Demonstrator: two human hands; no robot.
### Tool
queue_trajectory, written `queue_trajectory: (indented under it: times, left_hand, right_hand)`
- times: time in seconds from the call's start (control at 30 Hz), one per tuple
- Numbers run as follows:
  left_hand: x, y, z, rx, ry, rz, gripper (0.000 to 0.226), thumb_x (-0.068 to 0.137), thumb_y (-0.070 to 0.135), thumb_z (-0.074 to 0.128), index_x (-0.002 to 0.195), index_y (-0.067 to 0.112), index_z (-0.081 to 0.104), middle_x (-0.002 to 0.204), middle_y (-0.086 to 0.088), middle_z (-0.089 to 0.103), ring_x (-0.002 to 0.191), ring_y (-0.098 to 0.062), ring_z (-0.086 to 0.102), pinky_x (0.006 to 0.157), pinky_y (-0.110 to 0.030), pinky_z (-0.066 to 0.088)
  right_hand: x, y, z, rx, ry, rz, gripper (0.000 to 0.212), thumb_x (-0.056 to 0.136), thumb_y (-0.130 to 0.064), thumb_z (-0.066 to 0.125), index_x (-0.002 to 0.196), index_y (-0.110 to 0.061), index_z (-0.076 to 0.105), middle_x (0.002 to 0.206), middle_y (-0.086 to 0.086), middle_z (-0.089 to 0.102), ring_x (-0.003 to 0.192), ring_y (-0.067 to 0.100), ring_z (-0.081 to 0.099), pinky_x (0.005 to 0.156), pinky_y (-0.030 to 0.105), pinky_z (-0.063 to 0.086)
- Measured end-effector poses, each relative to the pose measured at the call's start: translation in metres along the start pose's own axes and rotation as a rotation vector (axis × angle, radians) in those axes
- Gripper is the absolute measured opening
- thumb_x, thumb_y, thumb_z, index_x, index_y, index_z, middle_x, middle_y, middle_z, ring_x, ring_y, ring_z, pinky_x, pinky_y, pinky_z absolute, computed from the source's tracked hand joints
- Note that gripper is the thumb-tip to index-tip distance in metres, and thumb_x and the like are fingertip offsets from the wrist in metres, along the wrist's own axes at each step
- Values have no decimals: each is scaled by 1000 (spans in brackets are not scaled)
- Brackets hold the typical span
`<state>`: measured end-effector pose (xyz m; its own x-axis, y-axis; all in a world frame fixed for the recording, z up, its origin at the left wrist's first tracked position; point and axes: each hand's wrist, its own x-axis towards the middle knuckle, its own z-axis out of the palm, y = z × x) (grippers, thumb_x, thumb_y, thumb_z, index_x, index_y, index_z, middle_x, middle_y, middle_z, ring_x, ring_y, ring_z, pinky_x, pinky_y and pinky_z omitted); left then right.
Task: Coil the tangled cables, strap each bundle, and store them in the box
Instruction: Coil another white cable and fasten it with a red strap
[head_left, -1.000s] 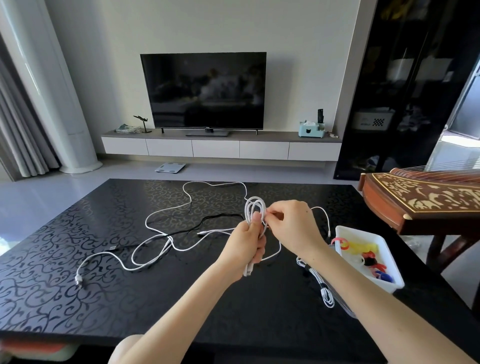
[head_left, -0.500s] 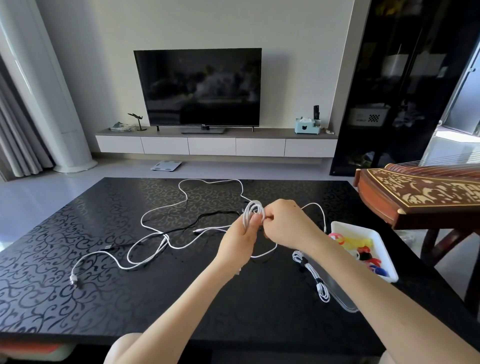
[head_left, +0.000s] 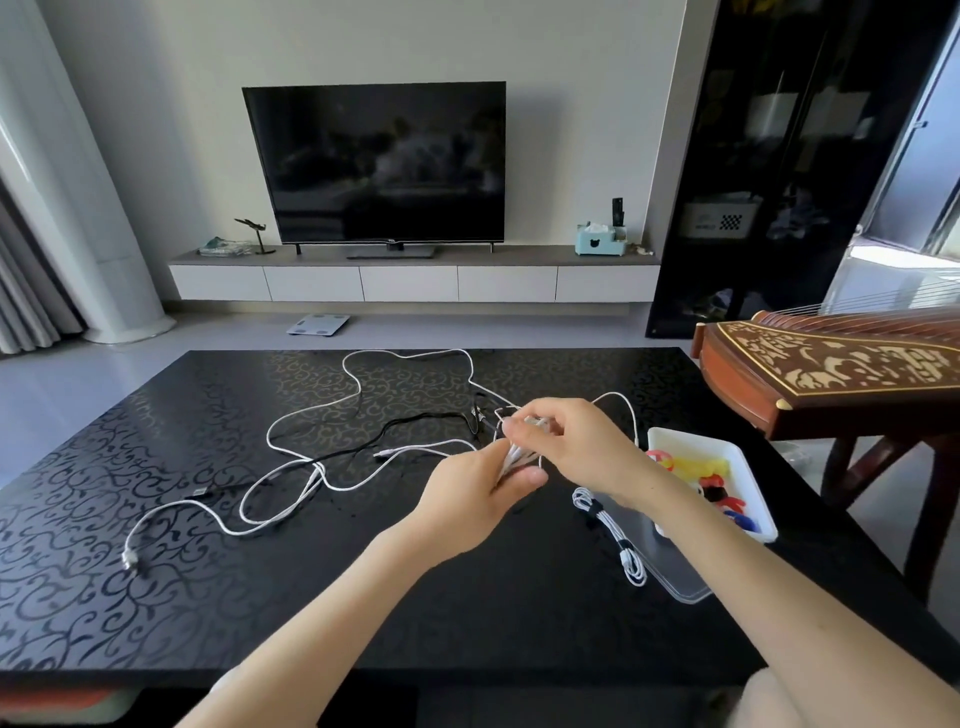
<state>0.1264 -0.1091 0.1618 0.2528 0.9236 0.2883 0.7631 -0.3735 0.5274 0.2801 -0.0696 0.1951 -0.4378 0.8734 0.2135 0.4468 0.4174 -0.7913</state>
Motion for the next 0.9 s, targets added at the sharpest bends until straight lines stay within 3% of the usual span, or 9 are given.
queue_trajectory:
  times: [0.07, 0.17, 0.37, 0.5, 0.6, 0.67, 0.73, 0.8, 0.9]
  left_hand:
    - [-2, 1, 0, -52, 9, 23, 55, 91, 57, 20, 96, 15, 54, 64, 8, 50, 64, -15, 50, 63, -28, 32]
    - [2, 6, 2, -223, 36, -30, 61, 81, 66, 10, 82, 25, 54, 58, 9, 44, 55, -7, 42, 59, -25, 32]
    - [7, 11, 7, -701, -132, -80, 29, 94, 49, 34, 115, 33, 47, 51, 14, 42, 42, -3, 39, 46, -23, 41]
    - [11, 14, 2, -604, -238, -122, 34, 101, 36, 35, 110, 8, 53, 58, 1, 61, 54, -9, 57, 62, -23, 51]
    - [22, 20, 2, -265, -242, -127, 33, 102, 33, 34, 84, 15, 55, 76, -2, 70, 60, -1, 59, 61, -14, 45]
    - [29, 25, 7, -192, -262, -130, 29, 103, 29, 34, 84, 17, 53, 86, 0, 69, 72, -6, 65, 63, -15, 47]
    - [34, 29, 16, -382, -301, -170, 22, 102, 25, 37, 96, 15, 56, 89, -3, 69, 83, -18, 68, 78, -27, 55]
    - [37, 33, 22, -751, -344, -245, 16, 102, 21, 41, 98, 15, 55, 76, -4, 67, 62, -16, 64, 61, -25, 55]
    - [41, 37, 35, -1233, -465, -470, 31, 100, 36, 38, 83, 16, 54, 55, 3, 46, 39, -5, 35, 37, -15, 27]
  right_hand:
    - [-2, 3, -1, 206, -69, 23, 23, 91, -38, 59, 77, -20, 64, 56, -9, 60, 38, 5, 38, 41, 17, 30]
    - [-2, 7, -2, 365, -63, 4, 27, 94, -31, 55, 68, -22, 57, 50, -3, 55, 36, 10, 29, 37, 19, 23]
    - [-3, 17, 0, 433, 4, 2, 27, 96, -29, 53, 72, -16, 53, 48, -6, 37, 35, 8, 24, 36, 18, 21]
    - [-6, 24, -4, 410, 10, 6, 24, 96, -30, 53, 78, -13, 55, 47, -6, 43, 38, 12, 30, 37, 20, 24]
    - [-12, 31, -7, 364, 50, 18, 23, 96, -29, 52, 78, -15, 55, 49, 1, 48, 38, 12, 33, 38, 23, 26]
    - [-16, 37, -8, 352, 93, 35, 23, 97, -26, 52, 78, -15, 52, 54, 14, 50, 36, 11, 33, 38, 22, 26]
    - [-21, 42, -9, 333, 147, 51, 21, 97, -23, 51, 79, -12, 51, 60, 19, 54, 38, 13, 37, 39, 22, 28]
    - [-26, 47, -11, 327, 194, 60, 21, 97, -22, 51, 80, -9, 52, 56, 9, 53, 40, 14, 40, 40, 23, 28]
    - [-32, 57, -18, 218, 259, 46, 22, 96, -26, 54, 77, -15, 54, 54, 1, 48, 42, 8, 38, 43, 22, 29]
